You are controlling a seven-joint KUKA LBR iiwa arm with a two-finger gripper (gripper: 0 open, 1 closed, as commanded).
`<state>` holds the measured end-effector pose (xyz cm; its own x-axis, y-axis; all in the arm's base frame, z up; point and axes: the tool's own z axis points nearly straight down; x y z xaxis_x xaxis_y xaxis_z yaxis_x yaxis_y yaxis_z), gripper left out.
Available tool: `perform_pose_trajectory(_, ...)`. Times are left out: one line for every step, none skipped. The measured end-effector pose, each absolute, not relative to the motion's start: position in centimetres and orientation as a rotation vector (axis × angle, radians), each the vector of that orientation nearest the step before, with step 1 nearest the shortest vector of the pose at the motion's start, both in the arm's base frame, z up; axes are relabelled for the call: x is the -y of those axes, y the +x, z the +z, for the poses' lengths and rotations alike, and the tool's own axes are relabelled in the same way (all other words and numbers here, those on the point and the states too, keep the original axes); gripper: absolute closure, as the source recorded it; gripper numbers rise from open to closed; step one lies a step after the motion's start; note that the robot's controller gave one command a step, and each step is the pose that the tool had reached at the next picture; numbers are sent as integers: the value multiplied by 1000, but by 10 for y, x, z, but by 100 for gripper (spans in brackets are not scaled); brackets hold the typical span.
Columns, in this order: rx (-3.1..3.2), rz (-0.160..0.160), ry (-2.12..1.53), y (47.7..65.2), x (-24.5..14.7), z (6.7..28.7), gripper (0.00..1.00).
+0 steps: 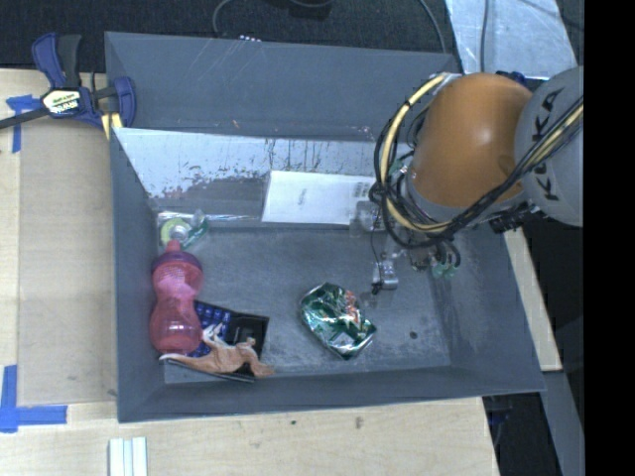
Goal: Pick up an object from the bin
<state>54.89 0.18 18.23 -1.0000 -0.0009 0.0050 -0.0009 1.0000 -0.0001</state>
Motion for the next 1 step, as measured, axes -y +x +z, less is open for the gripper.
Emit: perform_pose_trajectory(3145, 0, 1, 551, -2, 187, 0)
